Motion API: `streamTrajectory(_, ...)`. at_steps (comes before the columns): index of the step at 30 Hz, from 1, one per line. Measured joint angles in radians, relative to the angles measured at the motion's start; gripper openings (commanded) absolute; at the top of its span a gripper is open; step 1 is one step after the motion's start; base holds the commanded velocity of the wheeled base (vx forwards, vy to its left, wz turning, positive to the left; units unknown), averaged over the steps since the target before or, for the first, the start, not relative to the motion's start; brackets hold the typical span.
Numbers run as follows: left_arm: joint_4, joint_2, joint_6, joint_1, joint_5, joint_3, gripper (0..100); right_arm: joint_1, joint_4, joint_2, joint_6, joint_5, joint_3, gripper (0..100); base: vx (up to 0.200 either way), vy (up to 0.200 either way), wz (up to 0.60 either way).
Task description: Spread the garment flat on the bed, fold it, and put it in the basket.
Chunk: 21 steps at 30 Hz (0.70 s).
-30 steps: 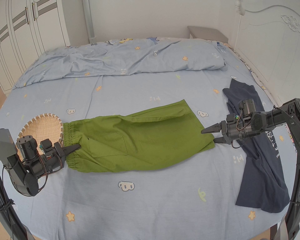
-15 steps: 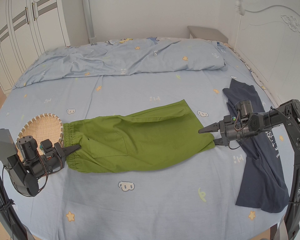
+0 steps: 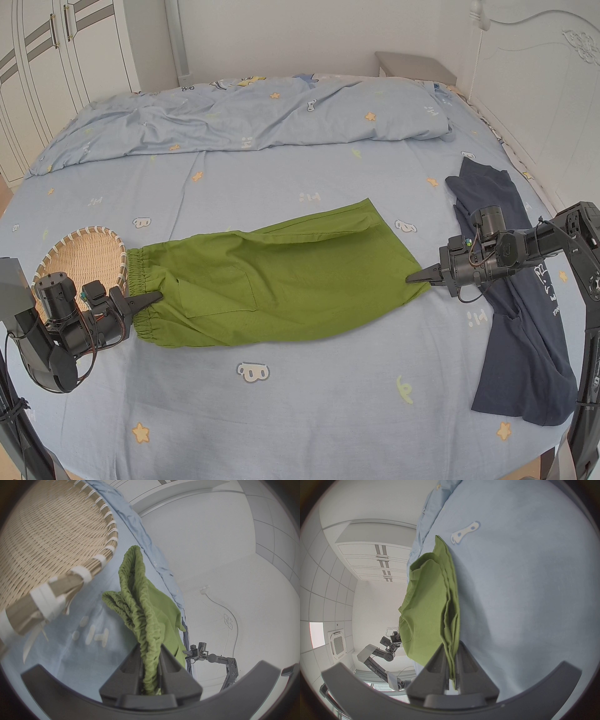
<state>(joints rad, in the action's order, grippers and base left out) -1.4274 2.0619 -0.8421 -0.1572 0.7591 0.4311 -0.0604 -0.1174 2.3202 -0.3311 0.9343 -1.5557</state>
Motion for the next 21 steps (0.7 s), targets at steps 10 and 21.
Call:
streamTrajectory(10,0.293,-0.047,0.021,-0.016,0.0,0.061,0,0.009,-0.013,-0.144,0.007,-0.001,0.147,0,0.0,0.0,0.0)
streamTrajectory(21,0.659,-0.164,0.169,-0.071,0.068,0.16,0,0.018,-0.009,-0.426,0.097,-0.009,0.579,0,0.0,0.0,0.0)
